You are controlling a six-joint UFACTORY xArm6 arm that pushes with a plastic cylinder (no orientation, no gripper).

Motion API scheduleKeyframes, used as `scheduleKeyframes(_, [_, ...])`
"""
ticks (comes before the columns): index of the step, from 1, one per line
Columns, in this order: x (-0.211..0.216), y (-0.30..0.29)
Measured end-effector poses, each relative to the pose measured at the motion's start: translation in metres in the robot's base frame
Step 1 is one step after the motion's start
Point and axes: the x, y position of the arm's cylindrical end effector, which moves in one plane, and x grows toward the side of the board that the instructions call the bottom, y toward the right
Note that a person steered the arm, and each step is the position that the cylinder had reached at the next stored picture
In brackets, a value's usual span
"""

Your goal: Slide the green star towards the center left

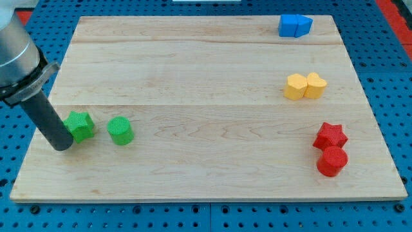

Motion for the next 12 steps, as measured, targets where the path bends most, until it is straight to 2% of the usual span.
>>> scheduleKeyframes(2, [-0.022,0.000])
scheduleKeyframes(5, [0.001,0.010])
scheduleKeyframes(7, [-0.011,0.032])
scheduleKeyframes(8, [-0.034,0.029])
scheduleKeyframes(9, [-0.063,-0.010])
scheduleKeyframes(10, [-0.068,-0.045])
scheduleKeyframes(11, [-0.069,-0.048])
scheduleKeyframes(12, [-0.047,-0.035])
